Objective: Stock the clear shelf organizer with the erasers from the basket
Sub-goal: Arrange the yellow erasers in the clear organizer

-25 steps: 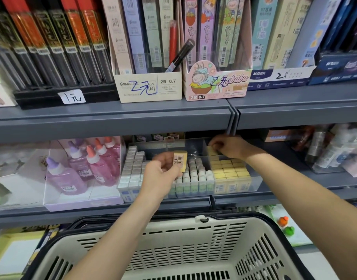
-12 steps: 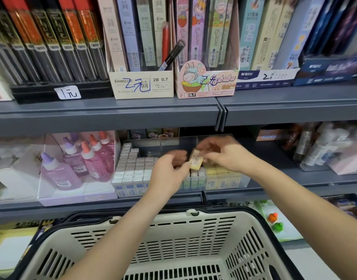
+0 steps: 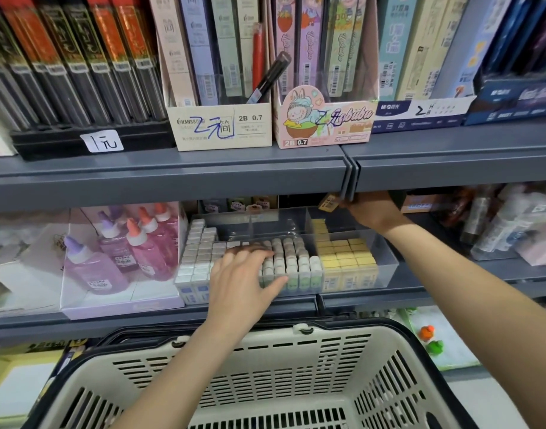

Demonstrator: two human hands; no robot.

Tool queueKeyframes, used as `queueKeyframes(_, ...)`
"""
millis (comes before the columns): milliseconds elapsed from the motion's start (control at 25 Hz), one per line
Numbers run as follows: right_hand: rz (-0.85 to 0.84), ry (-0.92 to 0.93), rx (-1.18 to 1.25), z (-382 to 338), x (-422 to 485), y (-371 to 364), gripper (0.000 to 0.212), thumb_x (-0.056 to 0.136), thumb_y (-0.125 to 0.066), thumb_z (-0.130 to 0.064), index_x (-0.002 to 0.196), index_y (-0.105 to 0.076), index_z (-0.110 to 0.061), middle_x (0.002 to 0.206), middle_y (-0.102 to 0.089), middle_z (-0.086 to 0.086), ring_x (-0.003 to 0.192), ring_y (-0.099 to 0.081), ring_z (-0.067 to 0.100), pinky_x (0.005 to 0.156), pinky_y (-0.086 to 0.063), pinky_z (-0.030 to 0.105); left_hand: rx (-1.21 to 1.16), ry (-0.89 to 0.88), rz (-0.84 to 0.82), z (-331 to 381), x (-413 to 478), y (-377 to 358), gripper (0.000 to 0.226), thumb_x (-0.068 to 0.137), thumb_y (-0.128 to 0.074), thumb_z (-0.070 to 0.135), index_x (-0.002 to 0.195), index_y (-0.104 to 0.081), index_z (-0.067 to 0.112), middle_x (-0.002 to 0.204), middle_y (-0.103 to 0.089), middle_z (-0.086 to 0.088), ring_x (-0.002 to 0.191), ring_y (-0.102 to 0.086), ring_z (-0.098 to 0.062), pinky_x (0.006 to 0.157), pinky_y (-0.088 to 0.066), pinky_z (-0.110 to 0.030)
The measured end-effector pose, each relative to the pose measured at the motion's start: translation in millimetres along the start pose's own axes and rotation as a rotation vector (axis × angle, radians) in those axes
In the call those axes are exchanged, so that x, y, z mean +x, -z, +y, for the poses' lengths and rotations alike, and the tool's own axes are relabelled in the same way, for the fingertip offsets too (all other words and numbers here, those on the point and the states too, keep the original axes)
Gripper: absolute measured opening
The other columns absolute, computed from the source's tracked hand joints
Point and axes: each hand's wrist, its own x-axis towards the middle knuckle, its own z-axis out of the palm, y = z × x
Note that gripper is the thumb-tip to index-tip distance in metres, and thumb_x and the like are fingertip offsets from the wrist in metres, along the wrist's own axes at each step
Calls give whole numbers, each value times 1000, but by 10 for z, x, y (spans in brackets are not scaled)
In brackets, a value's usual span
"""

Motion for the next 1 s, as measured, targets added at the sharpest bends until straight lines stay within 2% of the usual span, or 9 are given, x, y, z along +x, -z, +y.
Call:
queueKeyframes(80, 36, 65, 31, 5, -21, -8, 19, 90, -58, -10, 104, -59, 3, 105, -63, 18, 105, -55, 28, 80, -30, 9, -3, -13, 18, -16, -2, -22, 51, 78, -56, 60, 119, -58, 30, 114, -60, 8, 105, -46, -16, 90, -30, -30)
queueKeyframes(200, 25, 93, -6, 37, -55, -6, 15, 90, -56, -6, 101, -61, 2, 103, -65, 18, 104, -58, 31, 84, -33, 15, -12, -12, 32, -14, 3, -35, 50, 77, -56, 60, 118, -58, 31, 114, -61, 9, 105, -46, -15, 88, -28, -29)
queueKeyframes(360, 98, 92, -47, -27, -9, -89, 25, 92, -55, -13, 113, -56, 2, 113, -61, 19, 110, -54, 31, 92, -31, 17, -38, -5, 25, -17, 6, -39, 50, 77, -57, 60, 118, -58, 32, 116, -59, 11, 105, -45, -14, 87, -25, -27)
queueKeyframes(480, 20, 64, -98, -88, 77, -118, 29, 95, -51, -17, 116, -54, 3, 116, -60, 22, 111, -53, 37, 96, -39, 36, -53, -5, 27, -23, 5, -36, 49, 77, -57, 59, 118, -58, 32, 117, -59, 11, 106, -44, -14, 90, -26, -28)
queueKeyframes(560, -14, 79, -134, -93, 84, -101, 27, 95, -50, -17, 113, -56, 3, 113, -62, 22, 107, -55, 37, 93, -42, 40, -47, -12, 40, -22, 2, -35, 49, 77, -58, 59, 118, -59, 32, 117, -59, 11, 106, -45, -14, 89, -24, -27)
queueKeyframes(720, -62, 157, -206, -86, 12, -134, 23, 95, -48, -15, 103, -63, -1, 104, -67, 16, 95, -62, 32, 85, -48, 39, -33, -24, 63, -25, -5, -41, 48, 77, -59, 58, 116, -60, 31, 115, -61, 10, 105, -46, -15, 86, -20, -26)
queueKeyframes(800, -40, 165, -212, -82, 31, -158, 23, 96, -47, -17, 105, -63, -3, 103, -67, 15, 93, -63, 31, 82, -48, 35, -32, -31, 63, -22, -7, -38, 48, 78, -58, 58, 117, -60, 31, 115, -60, 10, 105, -46, -15, 86, -19, -26)
queueKeyframes(920, -109, 155, -243, -52, 83, -245, 23, 96, -48, -18, 113, -60, -10, 112, -65, 9, 98, -61, 24, 76, -37, 19, -33, -34, 58, -33, -1, -40, 48, 78, -57, 59, 117, -59, 32, 116, -60, 11, 106, -46, -14, 86, -18, -25)
queueKeyframes(1000, -177, 118, -265, -8, 85, -344, 23, 94, -48, -15, 115, -59, -14, 116, -63, 8, 102, -59, 24, 78, -36, 19, -29, -40, 58, -36, 2, -45, 48, 78, -57, 59, 117, -59, 32, 116, -60, 11, 106, -46, -14, 86, -18, -25)
